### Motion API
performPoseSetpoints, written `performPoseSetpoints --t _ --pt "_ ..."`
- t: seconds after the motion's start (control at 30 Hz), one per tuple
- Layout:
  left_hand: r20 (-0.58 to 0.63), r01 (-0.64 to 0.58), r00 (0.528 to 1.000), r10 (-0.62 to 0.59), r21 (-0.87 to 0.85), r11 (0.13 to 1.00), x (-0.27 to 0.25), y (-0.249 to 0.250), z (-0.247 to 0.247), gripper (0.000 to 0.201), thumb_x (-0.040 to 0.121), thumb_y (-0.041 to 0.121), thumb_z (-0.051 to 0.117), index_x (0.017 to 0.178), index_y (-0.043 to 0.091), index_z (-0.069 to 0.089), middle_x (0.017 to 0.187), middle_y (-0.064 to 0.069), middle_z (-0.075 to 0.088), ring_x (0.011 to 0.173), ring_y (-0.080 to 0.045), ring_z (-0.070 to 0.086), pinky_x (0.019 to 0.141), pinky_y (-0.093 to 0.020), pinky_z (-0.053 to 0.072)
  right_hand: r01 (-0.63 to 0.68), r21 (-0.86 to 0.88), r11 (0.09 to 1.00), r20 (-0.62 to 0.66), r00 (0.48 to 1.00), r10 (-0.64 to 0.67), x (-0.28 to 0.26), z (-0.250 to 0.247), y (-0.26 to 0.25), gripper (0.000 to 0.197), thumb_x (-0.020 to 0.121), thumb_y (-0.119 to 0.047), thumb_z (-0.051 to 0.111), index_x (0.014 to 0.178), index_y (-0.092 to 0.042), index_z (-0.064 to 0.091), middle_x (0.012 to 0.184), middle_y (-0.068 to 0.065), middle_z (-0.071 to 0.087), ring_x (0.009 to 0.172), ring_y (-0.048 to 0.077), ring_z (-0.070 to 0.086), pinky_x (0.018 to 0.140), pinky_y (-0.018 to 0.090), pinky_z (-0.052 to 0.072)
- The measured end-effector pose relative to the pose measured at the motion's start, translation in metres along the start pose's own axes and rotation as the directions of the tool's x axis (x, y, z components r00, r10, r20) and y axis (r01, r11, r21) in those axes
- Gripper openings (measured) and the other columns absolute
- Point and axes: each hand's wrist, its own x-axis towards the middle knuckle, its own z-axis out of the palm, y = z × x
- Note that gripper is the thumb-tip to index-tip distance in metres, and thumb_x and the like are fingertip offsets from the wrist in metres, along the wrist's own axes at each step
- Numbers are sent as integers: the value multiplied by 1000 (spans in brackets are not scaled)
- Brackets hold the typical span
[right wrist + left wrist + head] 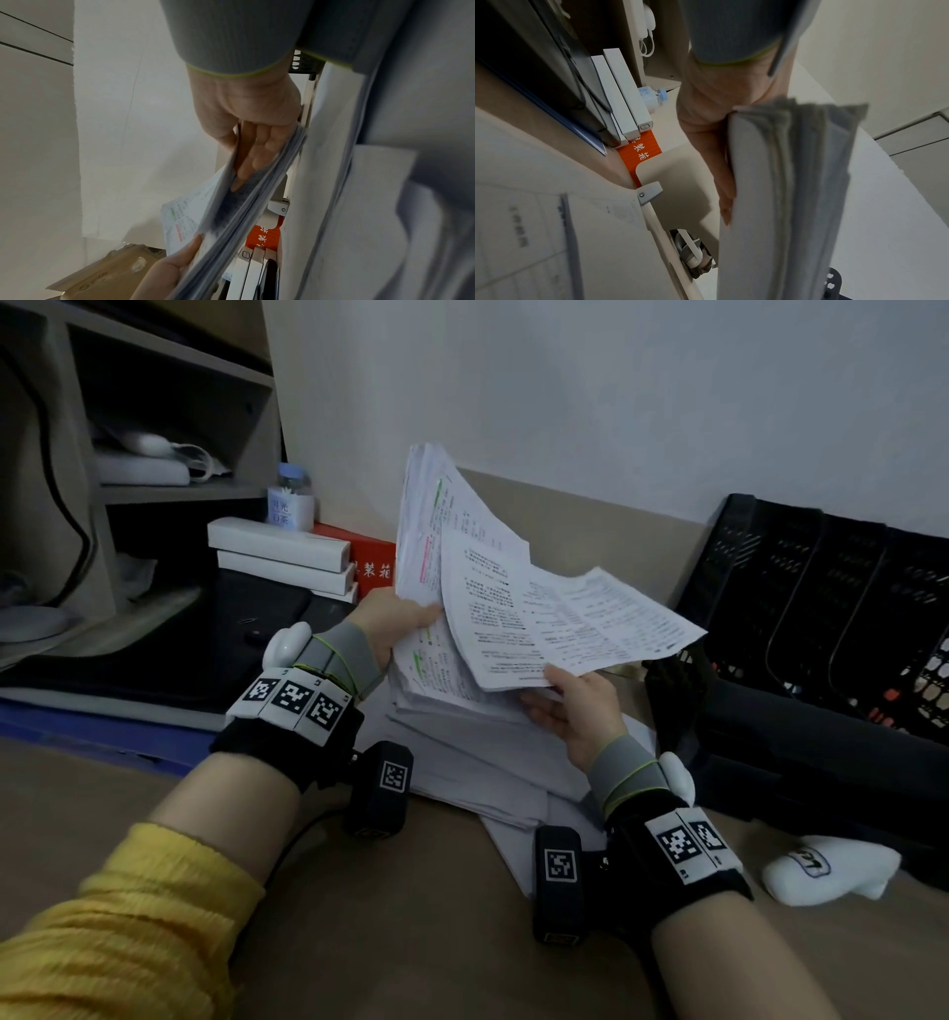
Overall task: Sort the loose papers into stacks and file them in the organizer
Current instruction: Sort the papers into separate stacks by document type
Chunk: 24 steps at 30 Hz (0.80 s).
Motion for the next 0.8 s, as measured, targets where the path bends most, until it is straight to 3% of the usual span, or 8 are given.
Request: performPoseSetpoints --t 0.07,0.23,0.33,0.43,0.5,0.6,0.73,0.8 --pt "0 -16 1000 16 -26 1000 0 -1 0 46 90 14 65 132 -1 52 124 -15 63 99 -29 64 78 -38 54 -7 -53 999 26 1000 8 -1 2 0 5 95 -13 54 99 -14 56 83 0 69 61 13 69 52 20 51" --pt "10 -56 998 57 -65 996 -1 0 3 46 93 30 61 130 2 54 119 -11 65 98 -26 67 80 -35 58 50 -91 995 -13 999 -51 0 5 0 13 94 -8 55 83 -14 56 74 1 68 44 5 64 45 16 45" --pt "19 -72 997 73 -52 996 -2 -1 4 52 92 37 61 131 2 54 123 -13 65 105 -31 66 93 -44 54 65 -121 990 -31 997 -70 0 6 1 15 92 -7 58 78 -11 55 66 4 64 37 7 58 38 15 42" --pt "32 -95 995 96 -29 995 -5 -2 9 49 93 34 60 129 1 56 123 -11 64 107 -30 65 96 -44 52 64 -189 980 -46 996 -74 2 6 3 24 89 -9 63 69 -9 50 66 11 60 30 8 42 38 17 36" --pt "48 -102 994 101 8 995 -5 -3 13 46 93 32 60 128 3 58 122 -12 65 107 -30 65 96 -45 52 69 -226 972 -13 997 -73 2 7 4 18 90 -11 62 73 -7 56 63 7 66 30 7 37 38 15 32" --pt "58 -113 992 109 70 991 -5 -2 12 43 92 30 63 125 4 60 115 -10 68 100 -30 67 92 -45 53 75 -237 969 9 997 -75 0 9 4 14 91 -12 60 78 -7 61 58 -1 68 31 7 39 36 13 31" --pt "21 -90 996 88 98 991 -2 -2 8 37 93 17 61 125 -1 57 111 -10 66 93 -29 67 83 -39 55 30 -212 977 57 998 -18 -2 9 2 11 92 -16 61 88 -6 64 71 4 69 35 8 41 39 16 30" --pt "21 -71 997 69 134 988 -1 -2 3 39 93 16 62 127 -1 57 113 -11 67 95 -30 68 85 -41 56 -33 -173 984 60 997 44 -2 8 2 12 92 -22 61 89 -11 64 72 3 69 37 9 42 40 17 31"
